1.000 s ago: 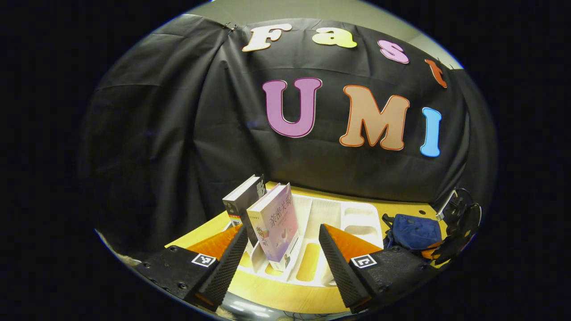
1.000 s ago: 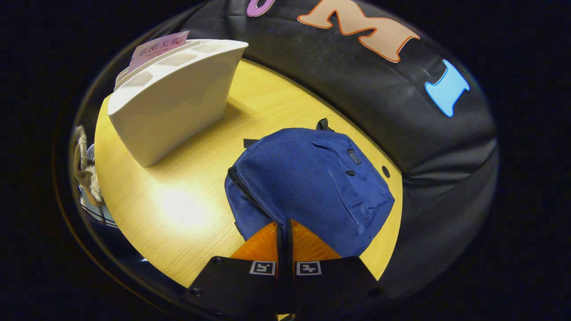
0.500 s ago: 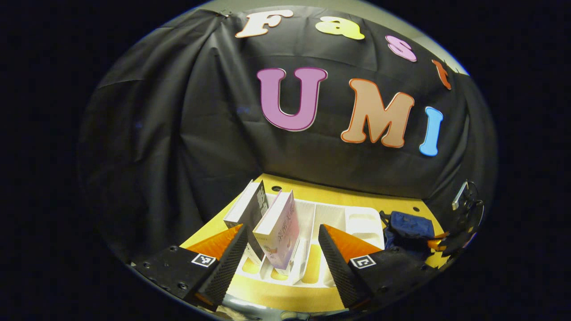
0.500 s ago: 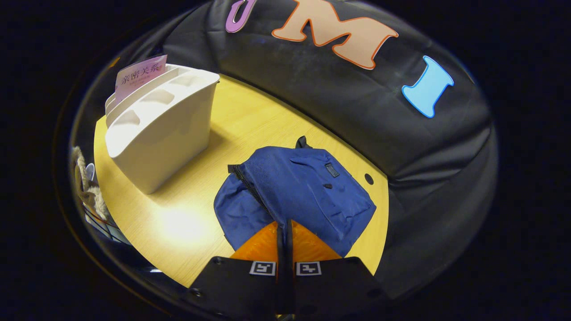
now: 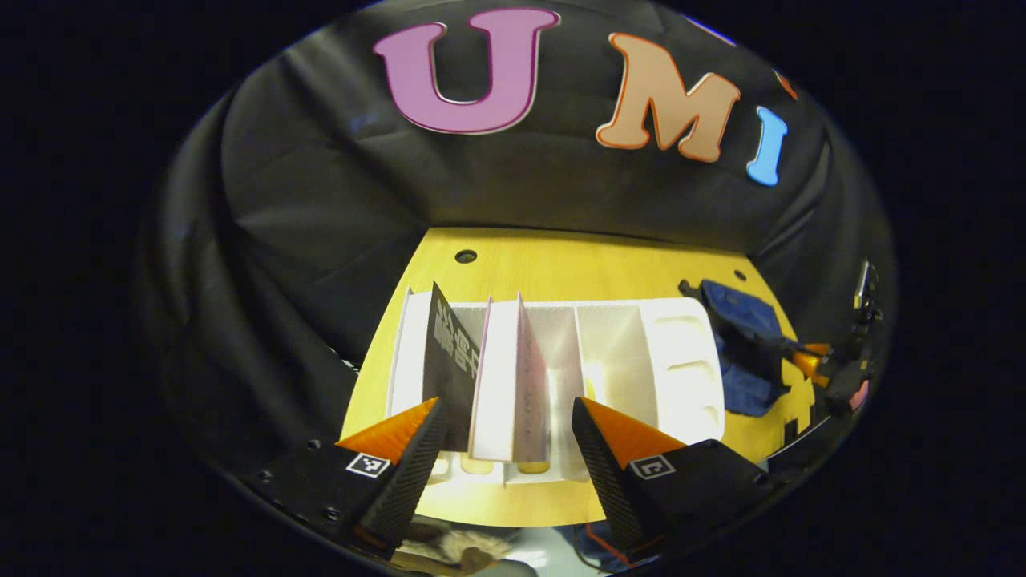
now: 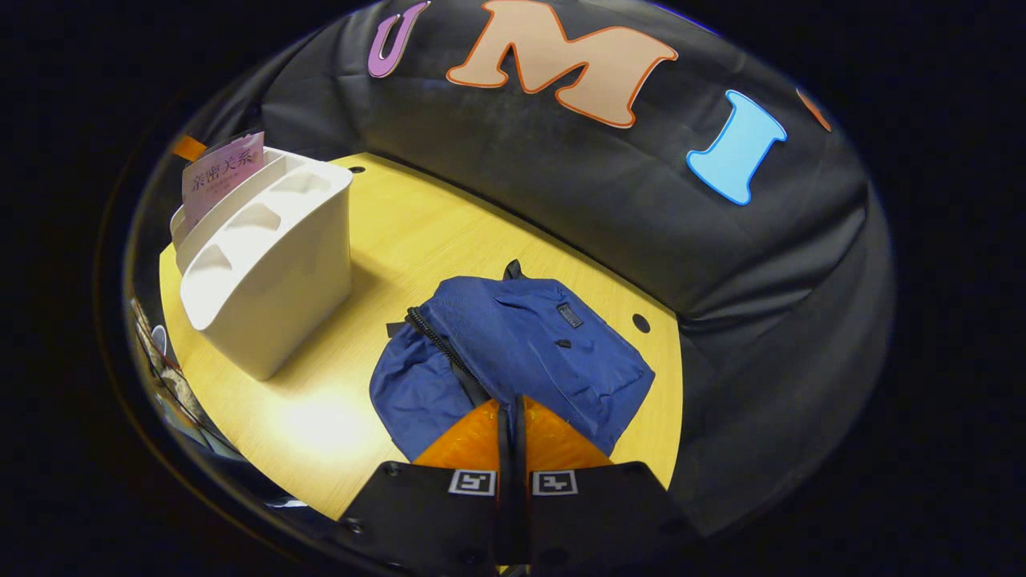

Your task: Open the schoolbag, grab two books from the bookshelf and put them into the schoolbag.

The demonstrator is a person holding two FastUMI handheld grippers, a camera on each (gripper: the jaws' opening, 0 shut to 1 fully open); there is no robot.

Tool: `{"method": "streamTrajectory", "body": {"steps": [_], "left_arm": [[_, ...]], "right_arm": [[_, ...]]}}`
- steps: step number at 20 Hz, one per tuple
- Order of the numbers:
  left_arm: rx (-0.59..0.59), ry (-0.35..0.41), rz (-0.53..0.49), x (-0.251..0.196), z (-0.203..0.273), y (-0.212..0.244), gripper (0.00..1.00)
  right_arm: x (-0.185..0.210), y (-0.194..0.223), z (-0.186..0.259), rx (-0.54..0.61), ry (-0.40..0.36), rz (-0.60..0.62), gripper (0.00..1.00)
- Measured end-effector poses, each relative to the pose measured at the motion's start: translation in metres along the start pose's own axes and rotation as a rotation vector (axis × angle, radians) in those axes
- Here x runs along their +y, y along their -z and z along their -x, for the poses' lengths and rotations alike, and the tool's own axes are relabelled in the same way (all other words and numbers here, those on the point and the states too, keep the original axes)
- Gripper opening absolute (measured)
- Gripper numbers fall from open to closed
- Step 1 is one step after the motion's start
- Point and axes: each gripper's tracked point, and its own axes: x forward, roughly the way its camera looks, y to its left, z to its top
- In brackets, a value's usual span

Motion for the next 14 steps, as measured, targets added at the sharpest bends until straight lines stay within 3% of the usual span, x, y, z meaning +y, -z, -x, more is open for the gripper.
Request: {"method": "streamTrajectory", "body": {"steps": [5,9,11,14], "left_arm": [[0.178,0.048,-0.009,0.005,-0.034,-0.001,0.89],[0.26,0.08,-0.026,0.003,-0.05,0.001,0.81],[0.303,0.107,-0.023,-0.002,-0.056,0.006,0.75],[0.375,0.15,0.002,-0.009,-0.063,0.016,0.53]], "right_arm": [[0.001,0.001,0.0,0.002,0.0,0.002,0.03],[-0.001,0.0,0.0,0.004,0.004,-0.012,0.03],[-0.001,-0.001,0.0,0.005,0.005,-0.012,0.03],[0.0,-0.002,0.0,0.007,0.004,-0.009,0.03]]}}
